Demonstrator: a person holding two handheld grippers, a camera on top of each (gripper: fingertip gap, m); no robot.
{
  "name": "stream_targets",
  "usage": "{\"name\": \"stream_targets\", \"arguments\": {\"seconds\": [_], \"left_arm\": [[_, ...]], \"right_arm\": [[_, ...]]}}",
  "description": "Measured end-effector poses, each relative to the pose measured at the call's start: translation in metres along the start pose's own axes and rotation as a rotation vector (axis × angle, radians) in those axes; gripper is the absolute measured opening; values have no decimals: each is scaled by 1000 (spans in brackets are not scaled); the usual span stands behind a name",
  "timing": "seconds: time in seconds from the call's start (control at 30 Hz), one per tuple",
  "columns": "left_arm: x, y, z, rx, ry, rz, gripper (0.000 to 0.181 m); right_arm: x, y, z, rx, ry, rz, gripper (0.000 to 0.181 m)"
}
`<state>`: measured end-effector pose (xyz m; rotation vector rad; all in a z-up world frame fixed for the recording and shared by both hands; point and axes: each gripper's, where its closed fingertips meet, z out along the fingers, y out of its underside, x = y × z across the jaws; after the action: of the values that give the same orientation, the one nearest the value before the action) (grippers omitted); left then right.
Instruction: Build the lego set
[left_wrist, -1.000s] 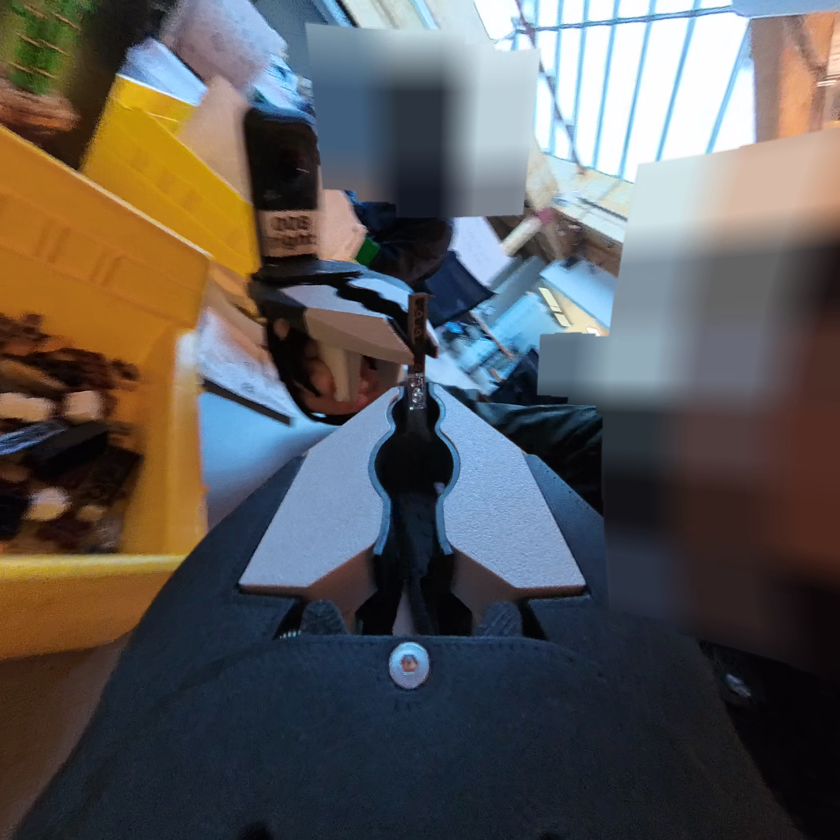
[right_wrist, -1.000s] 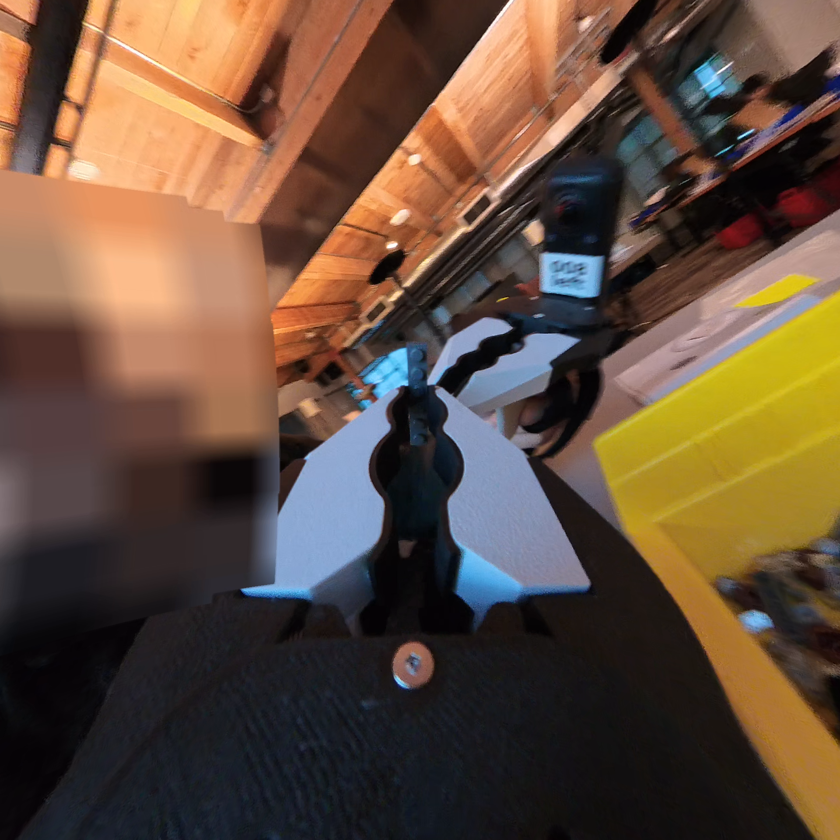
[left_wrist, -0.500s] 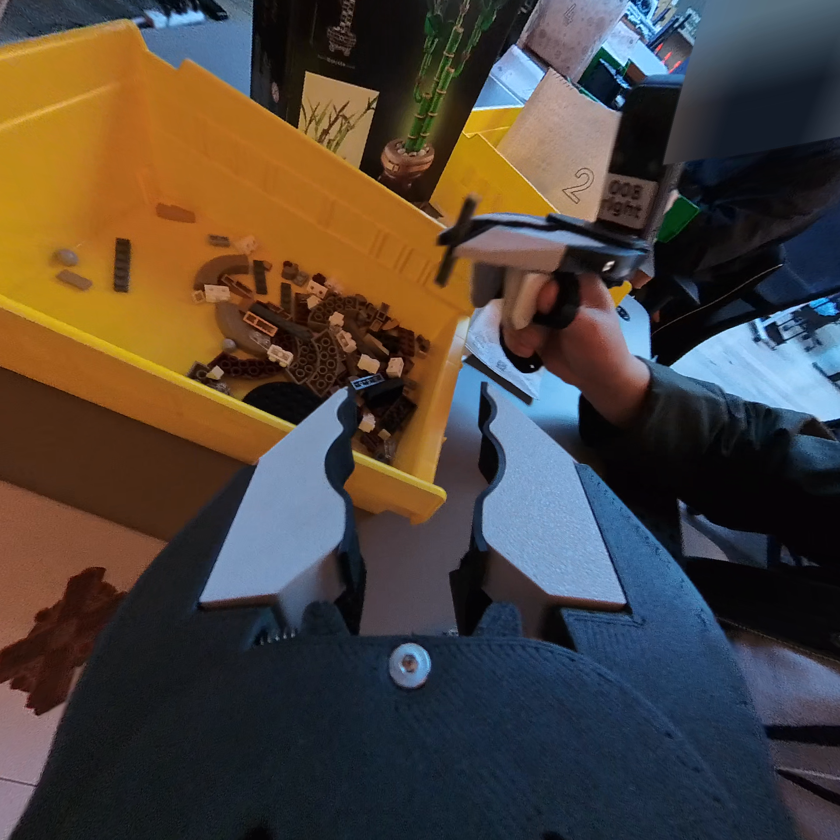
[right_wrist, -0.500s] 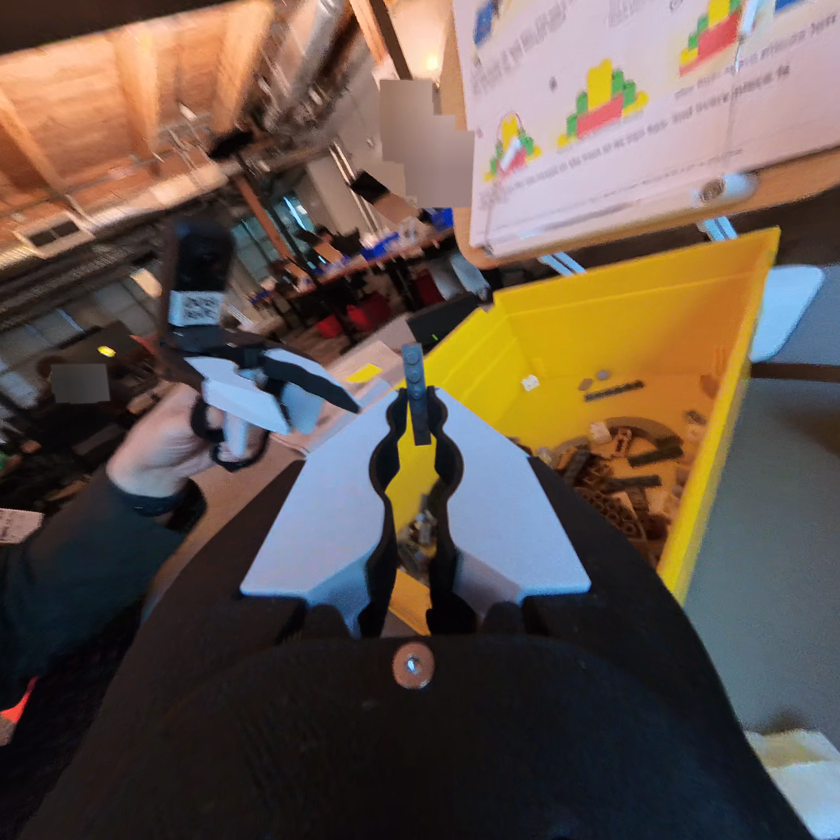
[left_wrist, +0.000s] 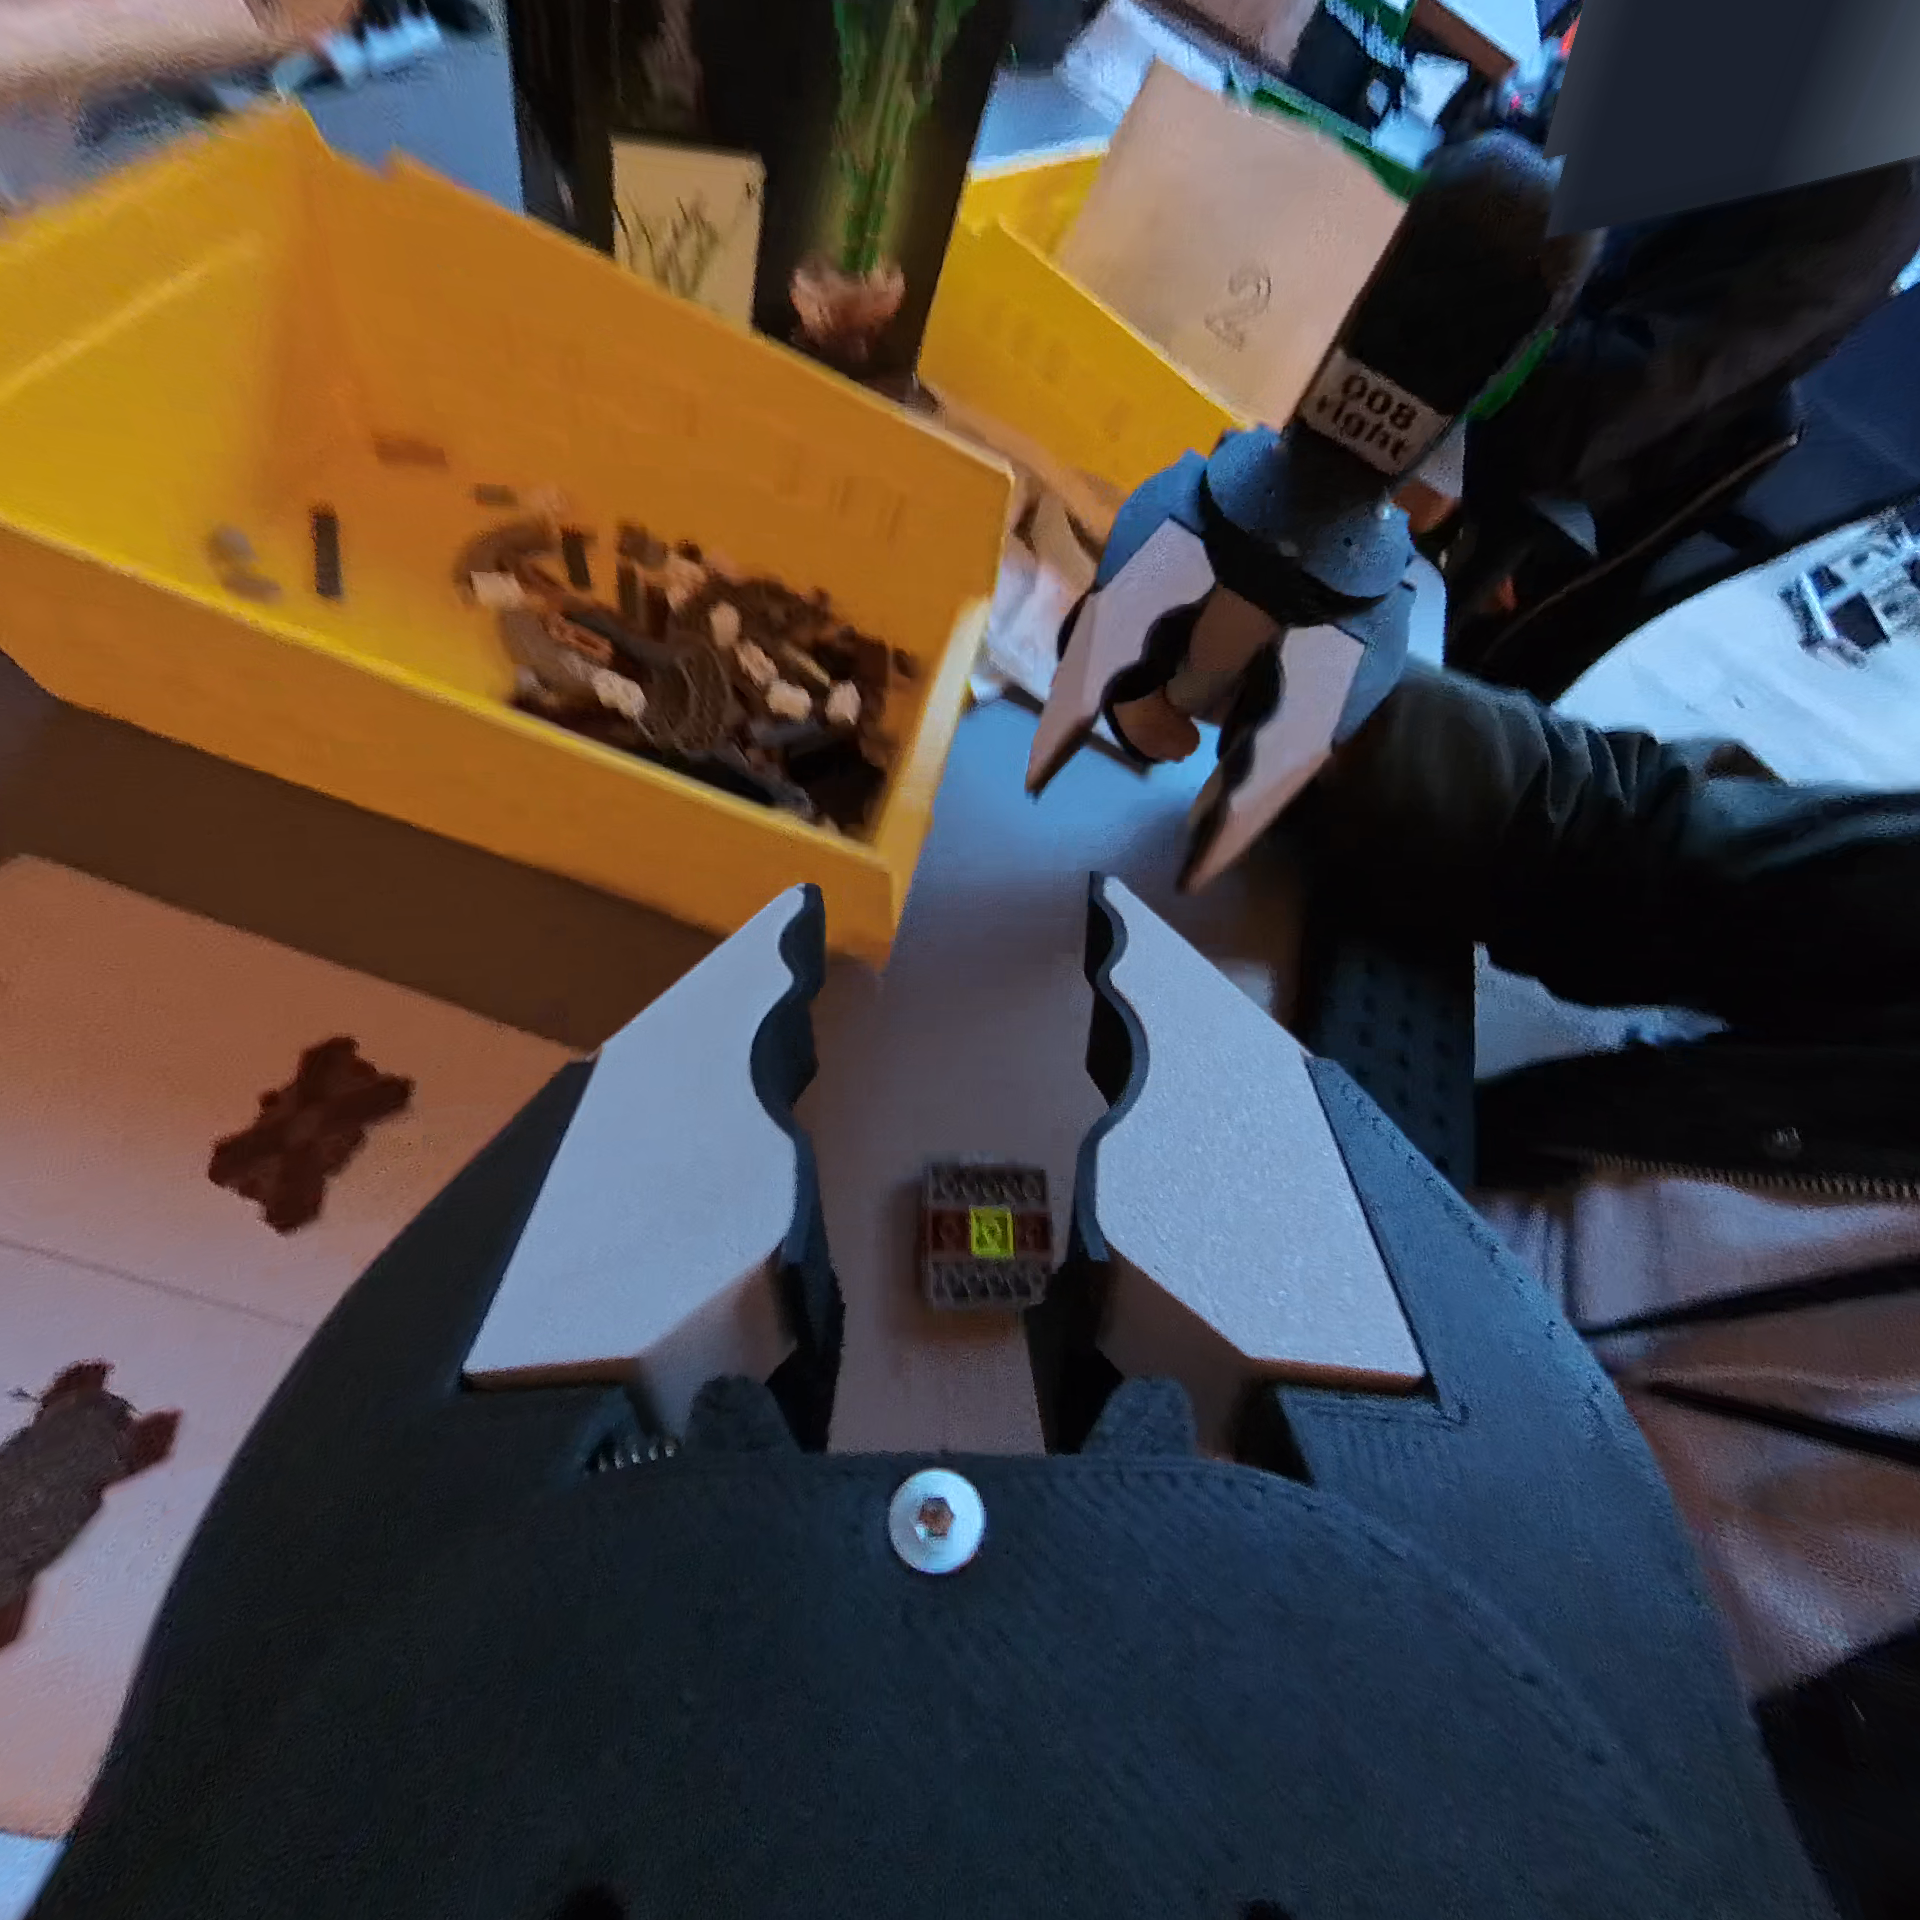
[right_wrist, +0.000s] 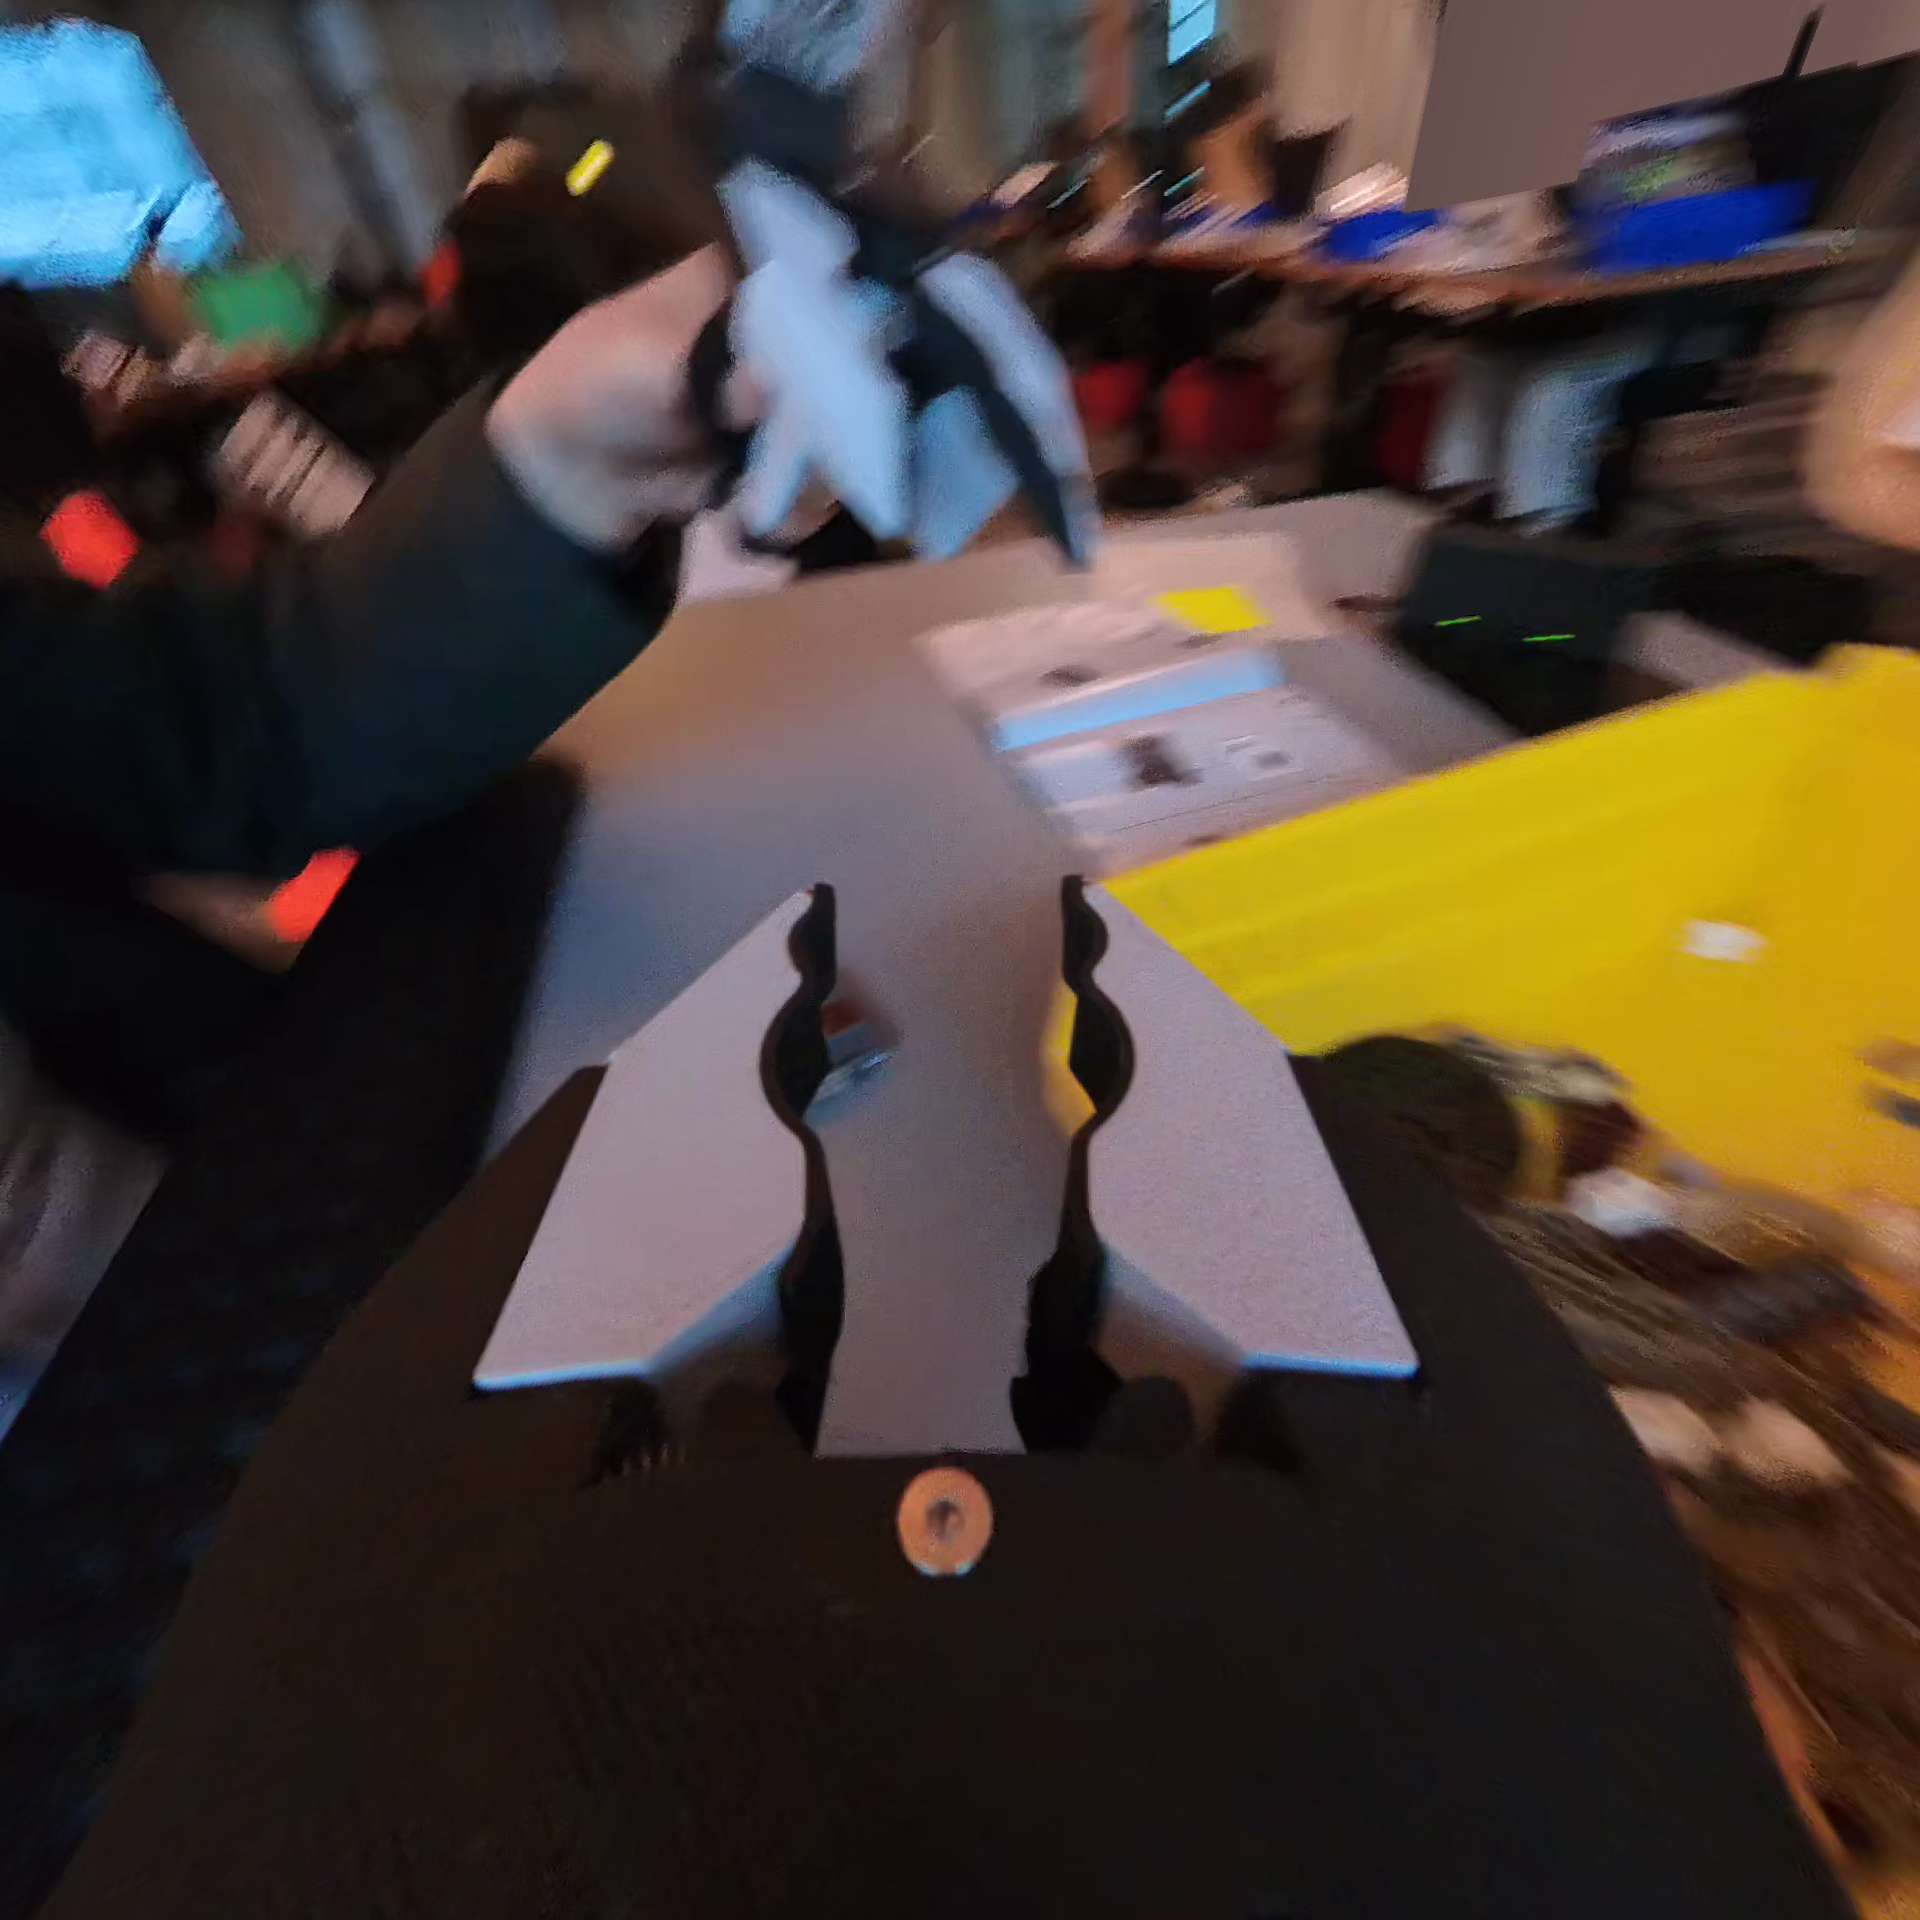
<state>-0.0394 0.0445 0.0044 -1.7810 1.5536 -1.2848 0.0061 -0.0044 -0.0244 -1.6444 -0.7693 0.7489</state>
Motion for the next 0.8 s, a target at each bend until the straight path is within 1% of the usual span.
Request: {"name": "stream_targets", "arguments": {"seconds": [0.03,0.07,0.1,0.17,0.2,0.23,0.3,0.33,0.37,0.4,0.47,0.5,0.57,0.67,0.77,0.8], "left_arm": [[3,15,2,-32,17,-1,48],[5,29,5,-46,26,15,42],[5,42,8,-39,22,41,42],[6,72,16,-53,27,78,46],[5,87,22,-71,30,76,54],[7,102,28,-101,47,62,59],[18,130,41,-205,96,41,66],[20,142,46,-265,85,64,69],[17,153,52,-316,45,101,75],[14,161,56,-356,5,139,77],[15,165,65,-376,-36,207,70],[14,166,67,-378,-61,231,70],[10,166,69,-383,-100,274,65],[8,166,69,-385,-124,296,61],[9,167,69,-390,-141,342,51],[8,167,69,-399,-150,356,51]], "right_arm": [[-21,14,14,-71,-85,-40,48],[-37,31,26,-150,-153,-68,52],[-48,50,36,-231,-198,-89,53],[-56,82,52,-369,-223,-118,65],[-57,94,57,-419,-227,-134,66],[-57,102,60,-452,-227,-146,65],[-51,112,66,-494,-197,-155,58],[-51,116,68,-510,-202,-150,55],[-53,118,69,-514,-216,-140,51],[-54,119,70,-513,-226,-125,47],[-54,123,71,-526,-233,-101,45],[-53,124,71,-531,-233,-96,44],[-53,122,71,-521,-232,-90,41],[-51,116,69,-500,-222,-48,35],[-47,106,64,-466,-218,82,30],[-46,102,62,-451,-220,142,28]]}}
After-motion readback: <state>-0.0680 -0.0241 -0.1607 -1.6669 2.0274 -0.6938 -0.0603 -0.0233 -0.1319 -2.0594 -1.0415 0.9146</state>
